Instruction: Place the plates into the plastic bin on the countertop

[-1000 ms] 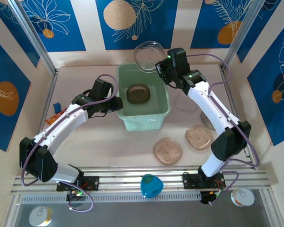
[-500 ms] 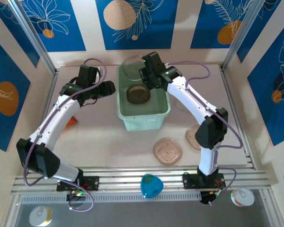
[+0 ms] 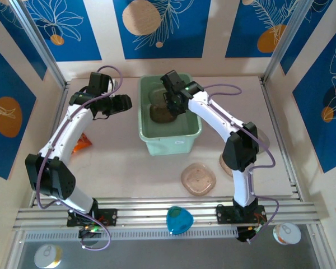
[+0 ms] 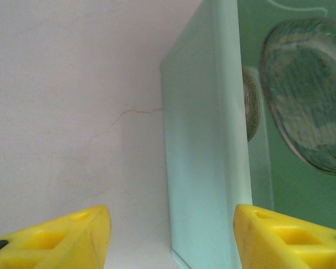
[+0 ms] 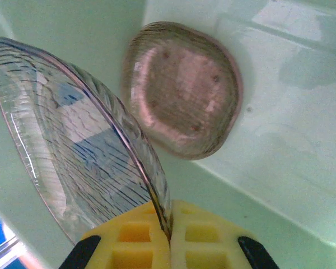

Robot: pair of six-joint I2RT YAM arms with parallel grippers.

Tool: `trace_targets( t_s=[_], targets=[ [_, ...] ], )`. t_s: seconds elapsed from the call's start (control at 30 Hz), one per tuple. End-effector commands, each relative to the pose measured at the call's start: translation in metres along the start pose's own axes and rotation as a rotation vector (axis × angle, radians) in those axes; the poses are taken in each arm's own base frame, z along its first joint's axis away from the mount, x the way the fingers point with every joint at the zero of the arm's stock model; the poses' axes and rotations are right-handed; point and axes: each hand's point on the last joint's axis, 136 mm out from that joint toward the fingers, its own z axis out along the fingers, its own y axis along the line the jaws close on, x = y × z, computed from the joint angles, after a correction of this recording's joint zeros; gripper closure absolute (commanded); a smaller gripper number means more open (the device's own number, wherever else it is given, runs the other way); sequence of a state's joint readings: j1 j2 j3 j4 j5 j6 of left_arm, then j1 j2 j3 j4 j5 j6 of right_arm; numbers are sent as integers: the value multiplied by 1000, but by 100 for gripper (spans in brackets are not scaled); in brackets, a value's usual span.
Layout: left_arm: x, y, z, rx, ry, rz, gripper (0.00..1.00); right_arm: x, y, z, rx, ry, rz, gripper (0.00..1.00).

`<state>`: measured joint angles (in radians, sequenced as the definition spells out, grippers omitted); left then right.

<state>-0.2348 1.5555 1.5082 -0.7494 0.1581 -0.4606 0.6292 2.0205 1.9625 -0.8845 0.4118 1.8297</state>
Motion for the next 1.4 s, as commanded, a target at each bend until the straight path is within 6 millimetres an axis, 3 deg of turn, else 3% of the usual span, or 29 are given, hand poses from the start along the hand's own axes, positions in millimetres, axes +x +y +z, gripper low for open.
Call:
trace_targets(
  t_s=[0.0,0.47,0.9,1.23,1.37],
  targets=[
    [-2,1,-3,16,16,19,40,1,-7,8,50,-21,39,100],
    [7,15,13,7,76,3,39,6,-5,60,112,-77,39,100],
    [11,19,24,16,122,-6,39,-9,-23,80,181,-174,50,100],
    [17,23,24,11,136,-13,39,-13,-26,102,193,-201,40,94],
    [19,24,22,8,137,-17,39,-13,-20,106,167,-203,20,87]
  ],
)
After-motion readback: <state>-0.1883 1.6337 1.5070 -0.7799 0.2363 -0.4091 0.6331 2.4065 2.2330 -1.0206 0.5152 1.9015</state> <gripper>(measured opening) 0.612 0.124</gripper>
